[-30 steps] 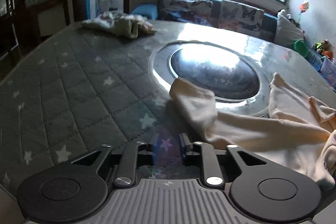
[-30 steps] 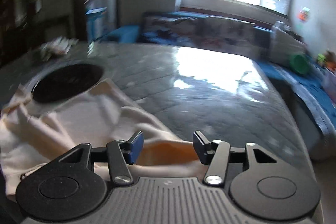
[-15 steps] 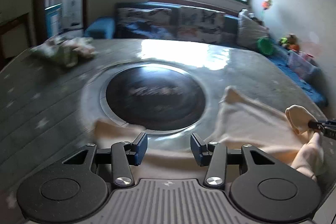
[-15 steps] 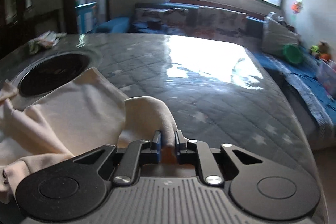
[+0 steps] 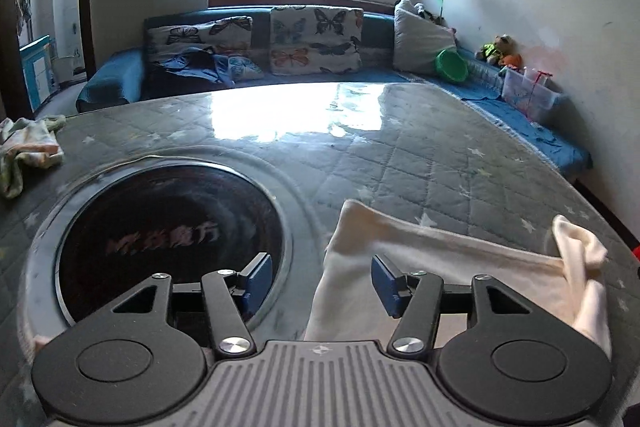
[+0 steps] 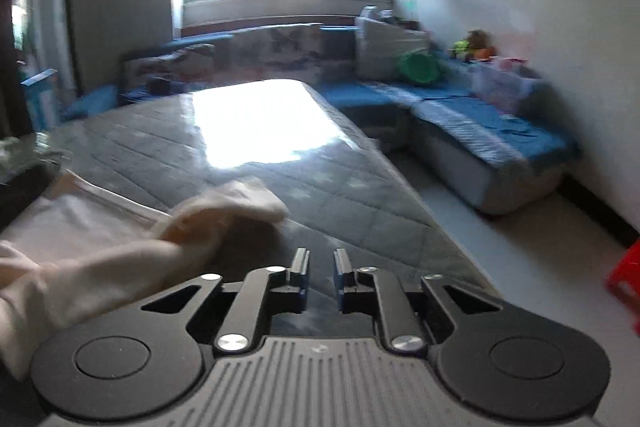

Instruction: Fold clothes

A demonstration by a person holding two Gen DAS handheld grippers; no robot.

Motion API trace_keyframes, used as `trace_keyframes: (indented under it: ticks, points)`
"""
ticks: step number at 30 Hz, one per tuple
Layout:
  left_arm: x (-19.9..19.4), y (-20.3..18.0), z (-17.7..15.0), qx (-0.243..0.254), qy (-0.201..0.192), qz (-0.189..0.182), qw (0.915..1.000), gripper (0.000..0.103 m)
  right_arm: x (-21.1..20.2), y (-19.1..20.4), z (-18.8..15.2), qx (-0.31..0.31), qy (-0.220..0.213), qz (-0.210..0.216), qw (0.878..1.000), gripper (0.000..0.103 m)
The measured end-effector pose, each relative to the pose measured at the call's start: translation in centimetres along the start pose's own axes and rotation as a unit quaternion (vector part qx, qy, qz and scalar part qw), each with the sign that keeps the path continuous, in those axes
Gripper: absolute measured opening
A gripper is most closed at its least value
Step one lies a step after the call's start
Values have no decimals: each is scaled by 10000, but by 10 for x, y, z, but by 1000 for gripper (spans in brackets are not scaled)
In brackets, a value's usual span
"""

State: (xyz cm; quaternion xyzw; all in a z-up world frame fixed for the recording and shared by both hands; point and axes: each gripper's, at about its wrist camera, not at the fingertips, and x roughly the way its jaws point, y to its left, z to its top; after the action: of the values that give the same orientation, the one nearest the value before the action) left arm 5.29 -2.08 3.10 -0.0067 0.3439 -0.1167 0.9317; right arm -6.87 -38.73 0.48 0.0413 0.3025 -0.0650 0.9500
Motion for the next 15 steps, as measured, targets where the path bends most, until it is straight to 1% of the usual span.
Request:
trace_keyframes:
  ticks: [1,2,3,4,7,10,12,13,14,15]
  points:
    - [7,-2,3,-7,37,-27,10000,59,3,0,5,83,-20,167,9998,40]
    - [12,-2,6,-36,71,-39,10000,59,7,1,10,151,-34,338,9993,51]
    - [18,-3,8,-67,106,-51,9999,59,11,3,14,166,-21,511,9986,53]
    - [22,-4,10,-63,128,-88,9999,60,18,8,18,186,-15,634,9978,53]
    - [35,-6,13,47,143,-113,9998,66,38,18,23,279,129,964,9949,53]
    - [52,-9,17,134,233,-90,9996,66,54,26,25,394,274,1006,9938,52]
    - [62,-10,20,170,257,-150,9994,65,61,28,24,447,328,1040,9930,48]
    - [66,-11,21,191,261,-172,9993,65,63,28,24,462,322,1058,9928,43]
    - [70,-13,22,212,266,-194,9992,65,65,28,24,477,317,1077,9925,35]
    - [73,-15,23,260,288,-206,9990,63,66,27,24,492,306,1088,9924,32]
